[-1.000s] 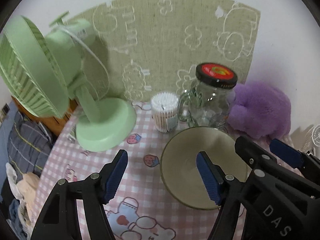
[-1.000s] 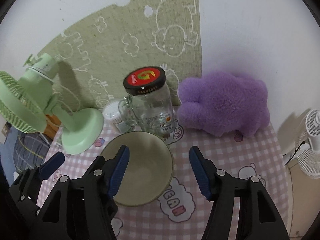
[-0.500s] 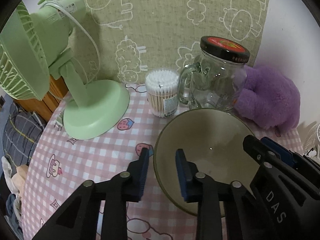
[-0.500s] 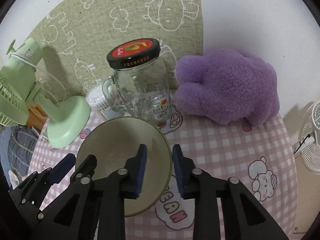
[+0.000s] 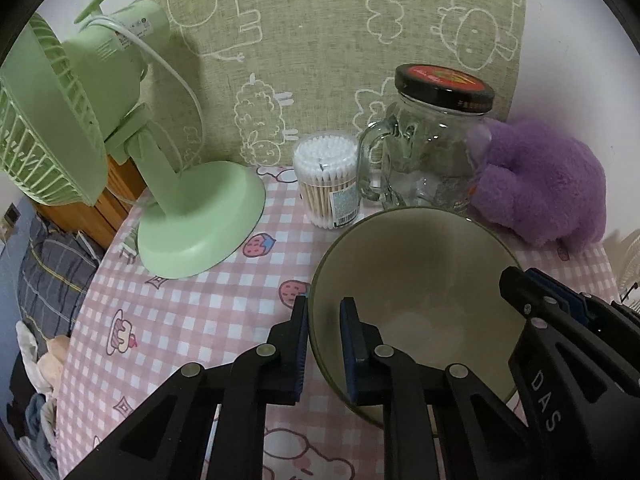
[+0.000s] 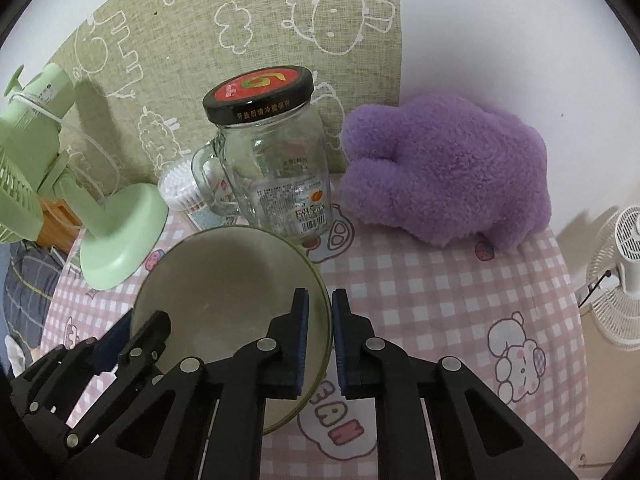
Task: Organize plates and bowls
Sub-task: 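Lift the third bowl with the right gripper and carry it toward the plates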
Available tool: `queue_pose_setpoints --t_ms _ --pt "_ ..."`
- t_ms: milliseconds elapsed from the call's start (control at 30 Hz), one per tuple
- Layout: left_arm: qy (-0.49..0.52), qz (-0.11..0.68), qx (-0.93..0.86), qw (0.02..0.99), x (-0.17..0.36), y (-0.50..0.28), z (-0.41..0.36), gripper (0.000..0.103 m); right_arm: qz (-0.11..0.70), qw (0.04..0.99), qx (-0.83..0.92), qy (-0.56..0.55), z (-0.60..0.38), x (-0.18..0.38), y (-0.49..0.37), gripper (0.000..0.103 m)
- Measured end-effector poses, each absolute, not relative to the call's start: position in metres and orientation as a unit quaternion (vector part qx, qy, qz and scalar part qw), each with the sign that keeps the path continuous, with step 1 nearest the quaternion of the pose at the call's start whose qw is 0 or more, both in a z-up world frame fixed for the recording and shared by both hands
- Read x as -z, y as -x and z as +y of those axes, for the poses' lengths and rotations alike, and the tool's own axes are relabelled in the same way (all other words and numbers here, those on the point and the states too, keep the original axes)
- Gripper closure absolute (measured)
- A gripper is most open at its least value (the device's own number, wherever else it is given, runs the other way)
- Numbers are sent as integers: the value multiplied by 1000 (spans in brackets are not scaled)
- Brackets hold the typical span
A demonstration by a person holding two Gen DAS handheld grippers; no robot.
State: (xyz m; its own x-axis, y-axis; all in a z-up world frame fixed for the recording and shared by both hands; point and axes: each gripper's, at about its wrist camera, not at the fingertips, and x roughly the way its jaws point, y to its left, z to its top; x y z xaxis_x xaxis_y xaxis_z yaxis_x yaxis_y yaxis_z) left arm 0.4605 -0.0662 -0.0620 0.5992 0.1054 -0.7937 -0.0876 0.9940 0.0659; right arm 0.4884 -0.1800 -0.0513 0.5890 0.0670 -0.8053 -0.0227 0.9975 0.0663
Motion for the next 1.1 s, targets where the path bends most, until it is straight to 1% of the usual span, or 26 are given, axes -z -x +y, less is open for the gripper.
queue_pose_setpoints --t_ms 200,433,733,1100 --pt "-7 452 -51 891 60 -450 -70 91 452 892 -23 -14 -183 43 -472 88" --pt "-11 445 -45 895 44 -432 -73 91 449 893 -19 -16 -185 30 -454 88" --pt "-16 420 -33 907 7 -398 -73 91 430 903 -9 -22 -184 -9 -417 88" --pt "-15 396 -15 918 -26 -351 -56 91 402 916 5 -13 -168 -54 -365 88"
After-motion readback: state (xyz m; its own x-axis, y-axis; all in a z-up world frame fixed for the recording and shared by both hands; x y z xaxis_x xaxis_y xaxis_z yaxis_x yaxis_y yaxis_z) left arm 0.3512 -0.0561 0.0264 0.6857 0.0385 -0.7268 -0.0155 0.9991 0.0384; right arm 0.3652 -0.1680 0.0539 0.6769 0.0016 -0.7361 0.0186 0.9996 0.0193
